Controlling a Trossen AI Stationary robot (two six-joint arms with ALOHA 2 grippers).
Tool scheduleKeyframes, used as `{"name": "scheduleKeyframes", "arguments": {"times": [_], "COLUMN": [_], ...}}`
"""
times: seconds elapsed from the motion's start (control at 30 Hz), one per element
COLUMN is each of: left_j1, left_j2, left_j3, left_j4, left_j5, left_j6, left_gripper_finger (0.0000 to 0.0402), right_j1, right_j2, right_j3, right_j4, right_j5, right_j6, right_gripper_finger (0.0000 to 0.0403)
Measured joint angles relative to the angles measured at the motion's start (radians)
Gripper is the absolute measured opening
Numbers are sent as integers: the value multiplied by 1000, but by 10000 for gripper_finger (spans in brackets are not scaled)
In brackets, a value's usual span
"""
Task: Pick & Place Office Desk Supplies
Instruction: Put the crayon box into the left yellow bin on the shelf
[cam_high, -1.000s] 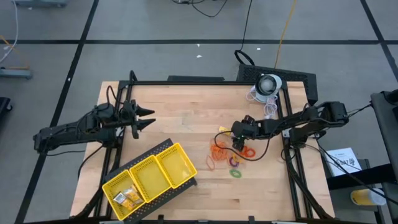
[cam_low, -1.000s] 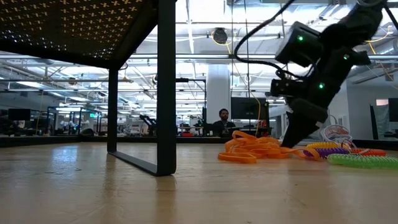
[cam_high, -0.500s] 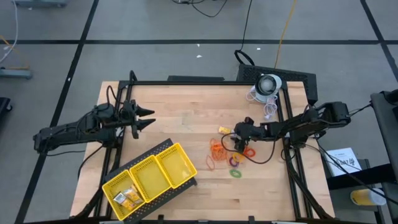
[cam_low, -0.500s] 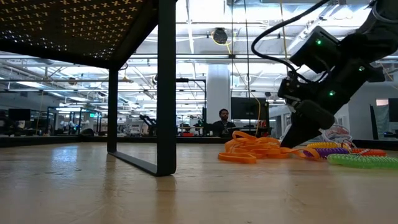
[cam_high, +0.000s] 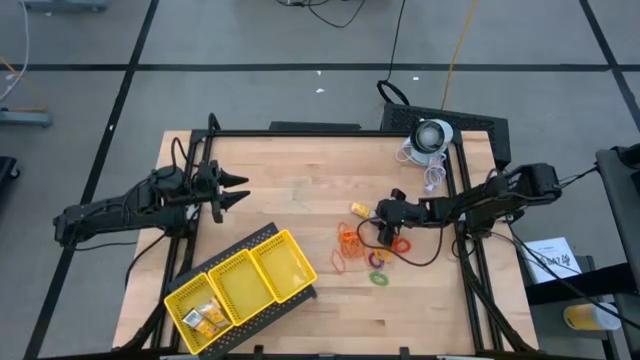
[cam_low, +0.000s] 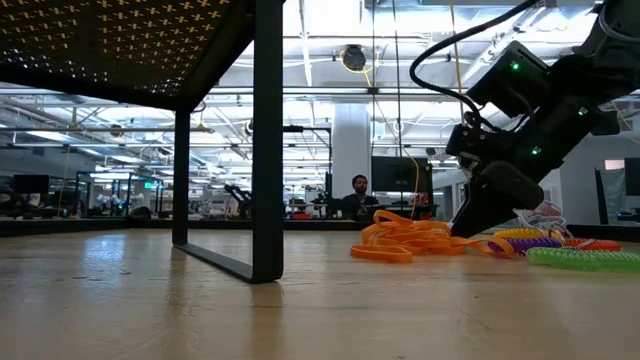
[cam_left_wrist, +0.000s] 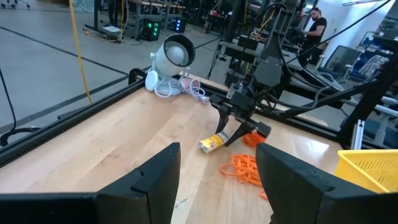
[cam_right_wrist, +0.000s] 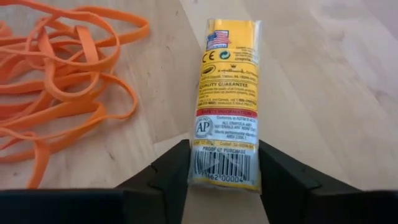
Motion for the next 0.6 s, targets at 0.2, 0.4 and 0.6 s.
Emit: {"name": "scheduleKeyframes", "arguments": {"times": [0.2,0.4,0.6], "left_j1": [0,0,0], "left_j2": [0,0,0], "left_j3": [0,0,0], "left_j4": [9,88,190], "left_j5": [0,-1,-8], "left_j6": [-1,-34,-102], "left_gripper_finger": [218,218,218], "right_j1": [-2,-2,-2], "right_j2": [2,1,0], "right_j3": [0,0,0], "right_j4": [100,285,532], "right_j5": [31,91,90], "right_j6": [-48,-144,-295], "right_gripper_finger": [140,140,138]}}
